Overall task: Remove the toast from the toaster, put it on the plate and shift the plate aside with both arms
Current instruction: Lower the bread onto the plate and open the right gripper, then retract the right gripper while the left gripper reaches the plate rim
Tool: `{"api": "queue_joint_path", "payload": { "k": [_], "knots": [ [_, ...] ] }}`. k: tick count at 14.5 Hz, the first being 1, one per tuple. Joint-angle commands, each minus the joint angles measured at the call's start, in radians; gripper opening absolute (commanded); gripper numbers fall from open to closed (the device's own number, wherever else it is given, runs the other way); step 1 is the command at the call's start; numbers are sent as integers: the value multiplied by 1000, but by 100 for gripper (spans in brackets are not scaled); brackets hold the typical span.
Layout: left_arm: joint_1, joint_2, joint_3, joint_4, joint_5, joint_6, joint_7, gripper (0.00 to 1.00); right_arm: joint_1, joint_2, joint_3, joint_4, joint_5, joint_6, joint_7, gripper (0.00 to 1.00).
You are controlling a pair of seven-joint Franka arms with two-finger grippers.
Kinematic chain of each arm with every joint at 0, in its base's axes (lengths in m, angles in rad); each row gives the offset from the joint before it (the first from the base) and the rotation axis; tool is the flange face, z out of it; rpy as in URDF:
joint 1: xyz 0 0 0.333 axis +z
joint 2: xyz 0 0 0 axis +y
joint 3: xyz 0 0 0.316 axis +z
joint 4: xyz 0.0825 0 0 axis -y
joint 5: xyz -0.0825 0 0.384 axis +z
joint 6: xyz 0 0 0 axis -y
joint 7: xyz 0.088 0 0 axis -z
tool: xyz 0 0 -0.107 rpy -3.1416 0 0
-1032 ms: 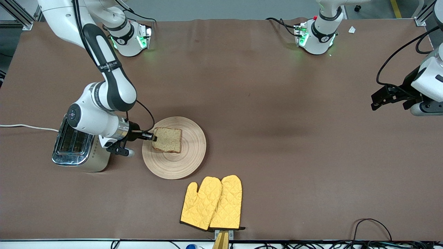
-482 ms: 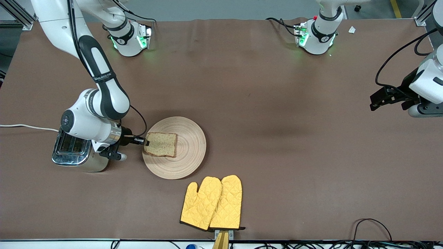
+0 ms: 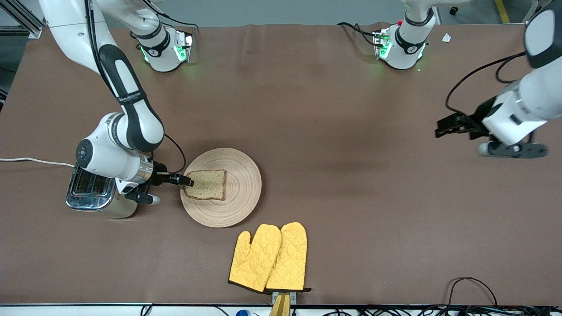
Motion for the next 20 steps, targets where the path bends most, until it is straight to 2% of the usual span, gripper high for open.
{"api": "queue_joint_path", "payload": {
  "k": [1,3,5,8,12,14,17,20],
  "knots": [
    [-35,99,-4,22,-123,31,-48,100,-20,-52,-20,2,-44,-34,-26,100],
    [-67,185,-5,20,-221,107,-73,100,-20,-116,-58,5,-145,-84,-21,100],
    [-89,274,-5,22,-362,183,-78,100,-25,-184,-102,7,-207,-123,-30,100],
    [-152,400,-5,22,-515,359,-76,100,-67,-284,-123,14,-346,-198,-41,100],
    [-279,540,-16,39,-655,571,-43,100,-167,-385,-123,85,-409,-364,-147,100],
    [-317,607,-40,92,-756,617,0,100,-196,-425,-123,138,-469,-472,-155,100],
    [-376,676,-46,143,-856,687,78,100,-227,-471,-124,226,-500,-641,-156,100],
    [-410,744,-57,191,-911,740,215,100,-223,-505,-117,246,-563,-698,-152,100]
  ]
}}
